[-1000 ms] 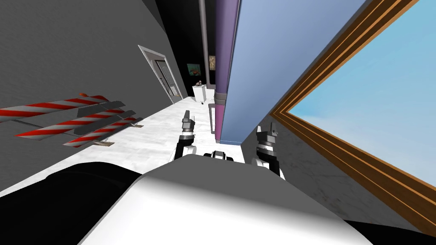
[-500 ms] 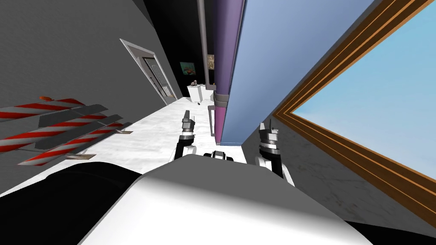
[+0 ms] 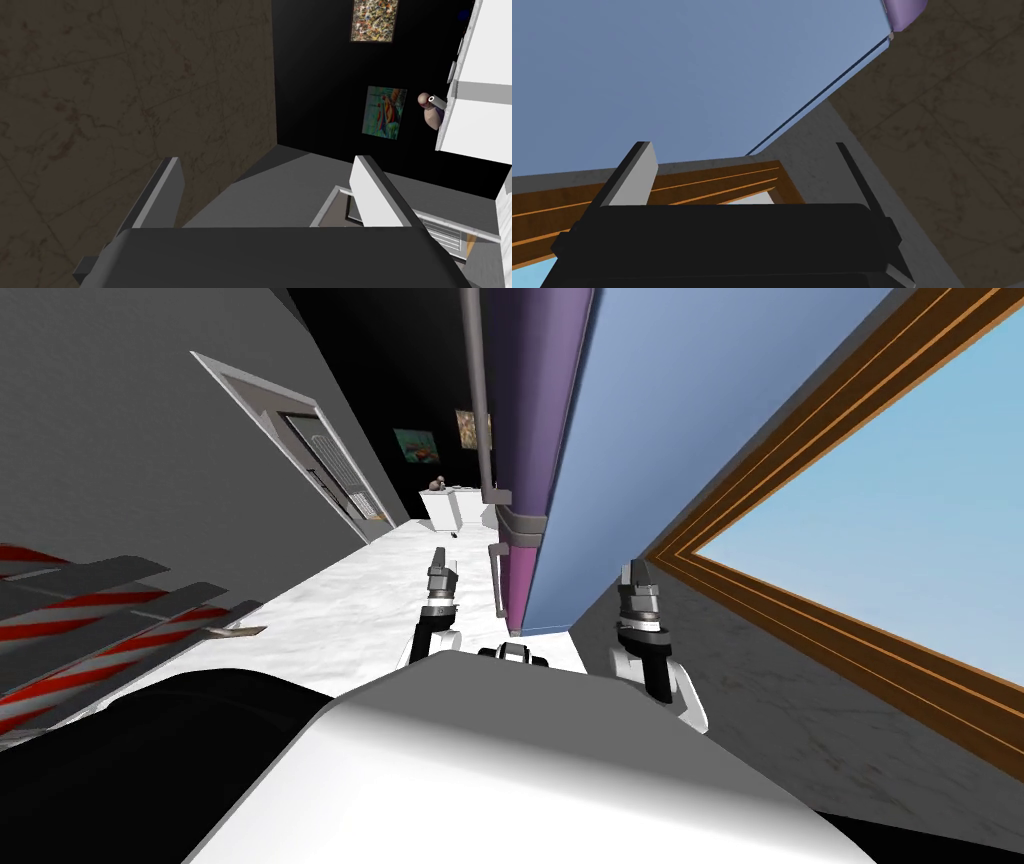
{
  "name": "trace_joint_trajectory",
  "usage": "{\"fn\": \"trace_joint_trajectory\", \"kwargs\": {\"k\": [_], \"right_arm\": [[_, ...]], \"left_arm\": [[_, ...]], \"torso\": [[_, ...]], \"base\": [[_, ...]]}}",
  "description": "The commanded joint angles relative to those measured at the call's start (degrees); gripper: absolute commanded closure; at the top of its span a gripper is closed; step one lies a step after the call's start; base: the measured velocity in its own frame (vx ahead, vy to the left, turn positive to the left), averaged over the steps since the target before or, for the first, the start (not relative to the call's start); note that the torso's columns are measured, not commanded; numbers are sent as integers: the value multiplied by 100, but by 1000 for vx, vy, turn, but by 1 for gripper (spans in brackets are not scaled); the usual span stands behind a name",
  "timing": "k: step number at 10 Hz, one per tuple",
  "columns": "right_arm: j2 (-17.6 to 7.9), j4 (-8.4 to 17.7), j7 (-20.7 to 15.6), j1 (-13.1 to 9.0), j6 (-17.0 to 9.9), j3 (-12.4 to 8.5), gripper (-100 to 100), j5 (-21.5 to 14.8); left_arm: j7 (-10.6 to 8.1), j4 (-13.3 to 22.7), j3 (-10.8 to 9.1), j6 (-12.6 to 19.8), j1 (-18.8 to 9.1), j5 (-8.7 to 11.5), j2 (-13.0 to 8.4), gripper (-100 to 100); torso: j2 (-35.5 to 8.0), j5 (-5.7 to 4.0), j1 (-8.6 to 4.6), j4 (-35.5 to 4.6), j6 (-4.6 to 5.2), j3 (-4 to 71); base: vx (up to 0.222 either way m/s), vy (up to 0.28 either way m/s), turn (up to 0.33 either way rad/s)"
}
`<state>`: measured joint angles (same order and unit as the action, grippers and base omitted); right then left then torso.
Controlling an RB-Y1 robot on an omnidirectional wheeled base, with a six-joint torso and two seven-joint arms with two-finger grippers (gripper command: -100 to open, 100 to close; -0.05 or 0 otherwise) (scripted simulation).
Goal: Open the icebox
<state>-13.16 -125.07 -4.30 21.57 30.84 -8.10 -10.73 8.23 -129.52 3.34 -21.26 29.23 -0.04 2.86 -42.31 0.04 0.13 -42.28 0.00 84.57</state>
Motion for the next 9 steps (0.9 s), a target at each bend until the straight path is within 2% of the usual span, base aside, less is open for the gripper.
{"fn": "trace_joint_trajectory", "kwargs": {"k": [1, 3, 4, 6, 7, 9], "right_arm": [[-121, -11, -279, -170, 178, -152, -100, -370], [-265, 24, -614, -408, 416, -350, -100, -714], [-265, 24, -622, -408, 416, -350, -100, -804], [-405, 77, -980, -660, 661, -555, -100, -1189], [-405, 77, -980, -660, 661, -555, -100, -1255], [-544, 149, -1338, -922, 907, -765, -100, -1640]], "left_arm": [[0, 0, 0, 0, -2, 0, -1, 0], [0, 1, -1, 0, 0, 0, -1, 0], [0, 0, -1, 0, 0, 0, -1, 0], [0, 0, -1, 0, -1, 0, -1, 0], [0, 0, 0, 0, -1, 0, -1, 0], [0, 0, -1, 0, -1, 0, -1, 0]], "torso": [[-20, -10, -39, -6, -2, -14], [3, -7, -16, -1, 2, -1], [21, 3, 12, 5, 1, 11], [-3, -7, -23, -2, 2, -3], [-6, -3, -2, -3, 1, -6], [10, -6, -20, 1, 2, 4]], "base": [[53, 94, -137], [116, 188, -271], [92, 182, -77], [65, 185, -197], [58, 198, -101], [90, 203, -232]]}}
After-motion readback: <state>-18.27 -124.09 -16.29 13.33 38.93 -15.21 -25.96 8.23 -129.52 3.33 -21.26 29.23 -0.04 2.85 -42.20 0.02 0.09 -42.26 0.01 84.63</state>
